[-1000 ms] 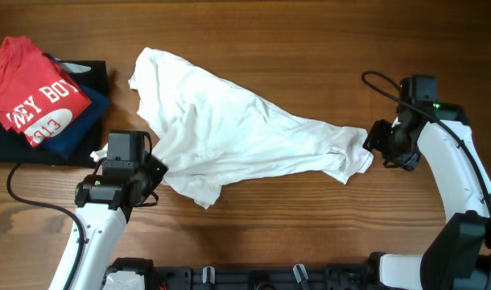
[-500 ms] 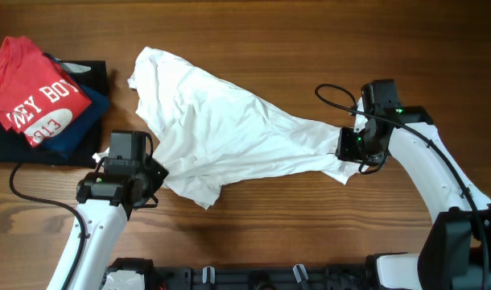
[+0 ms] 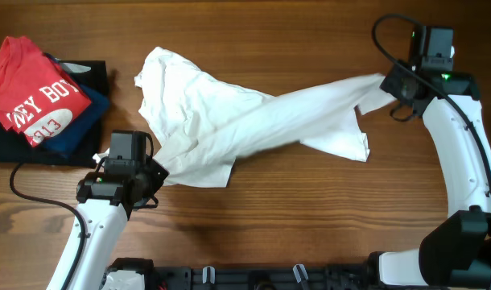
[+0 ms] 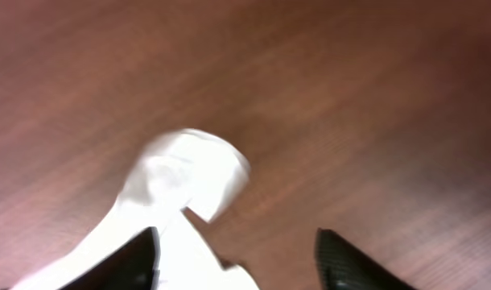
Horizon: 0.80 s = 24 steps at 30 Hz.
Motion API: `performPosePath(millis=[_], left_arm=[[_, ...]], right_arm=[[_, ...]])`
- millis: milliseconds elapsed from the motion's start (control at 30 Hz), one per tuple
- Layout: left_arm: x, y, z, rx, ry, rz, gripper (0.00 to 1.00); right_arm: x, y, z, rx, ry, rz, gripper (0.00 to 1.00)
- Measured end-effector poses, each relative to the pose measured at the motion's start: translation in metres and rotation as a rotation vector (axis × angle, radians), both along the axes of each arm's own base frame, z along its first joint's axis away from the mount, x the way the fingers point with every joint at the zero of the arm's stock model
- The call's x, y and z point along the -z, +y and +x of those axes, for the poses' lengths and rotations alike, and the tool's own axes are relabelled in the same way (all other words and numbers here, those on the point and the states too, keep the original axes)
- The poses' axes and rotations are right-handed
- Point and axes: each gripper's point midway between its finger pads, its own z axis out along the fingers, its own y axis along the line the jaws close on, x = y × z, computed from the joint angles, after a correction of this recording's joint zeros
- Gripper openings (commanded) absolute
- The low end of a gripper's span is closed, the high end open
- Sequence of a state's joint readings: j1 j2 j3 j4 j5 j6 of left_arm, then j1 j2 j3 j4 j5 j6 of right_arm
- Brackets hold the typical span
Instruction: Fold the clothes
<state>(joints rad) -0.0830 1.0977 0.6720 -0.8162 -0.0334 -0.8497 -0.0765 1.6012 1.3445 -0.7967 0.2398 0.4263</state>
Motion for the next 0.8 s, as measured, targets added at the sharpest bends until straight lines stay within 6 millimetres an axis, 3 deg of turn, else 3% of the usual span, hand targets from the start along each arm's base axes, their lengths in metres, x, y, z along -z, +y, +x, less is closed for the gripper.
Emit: performPosePath(millis=[167,300,400,567,600,633,667,700,800], left_arm=[[0.000,0.000,-0.001,0.003,0.003,0.002,0.04],[0.000,0.000,-0.001,0.015,0.004,0.005,0.04],[0.000,0.000,-0.001,0.018,0.004,0.006,0.04],[0.000,0.000,-0.001,0.018,0.004,0.006,0.04],[0.000,0.000,-0.001,0.018,0.004,0.006,0.04],[0.000,0.000,-0.001,0.018,0.004,0.006,0.04],[0.000,0.000,-0.001,0.018,0.004,0.006,0.04],[0.000,0.000,-0.001,0.018,0.004,0.006,0.04],[0.000,0.000,-0.001,0.018,0.004,0.007,0.04]], right_arm=[[0.030,-0.003,-0.026,-0.021,0.172,-0.025,0.75],[0.049,-0.003,-0.030,-0.043,0.248,-0.028,0.73],[0.070,0.000,-0.022,-0.054,0.273,0.003,0.74],[0.123,0.016,0.001,-0.077,0.290,0.132,0.77],[0.131,0.020,0.005,-0.086,0.288,0.156,0.70],[0.135,0.021,0.007,-0.090,0.286,0.166,0.52],[0.150,0.028,0.009,-0.104,0.299,0.208,0.15],[0.154,0.032,0.010,-0.117,0.301,0.223,0.04],[0.157,0.039,-0.003,-0.123,0.352,0.265,0.04]])
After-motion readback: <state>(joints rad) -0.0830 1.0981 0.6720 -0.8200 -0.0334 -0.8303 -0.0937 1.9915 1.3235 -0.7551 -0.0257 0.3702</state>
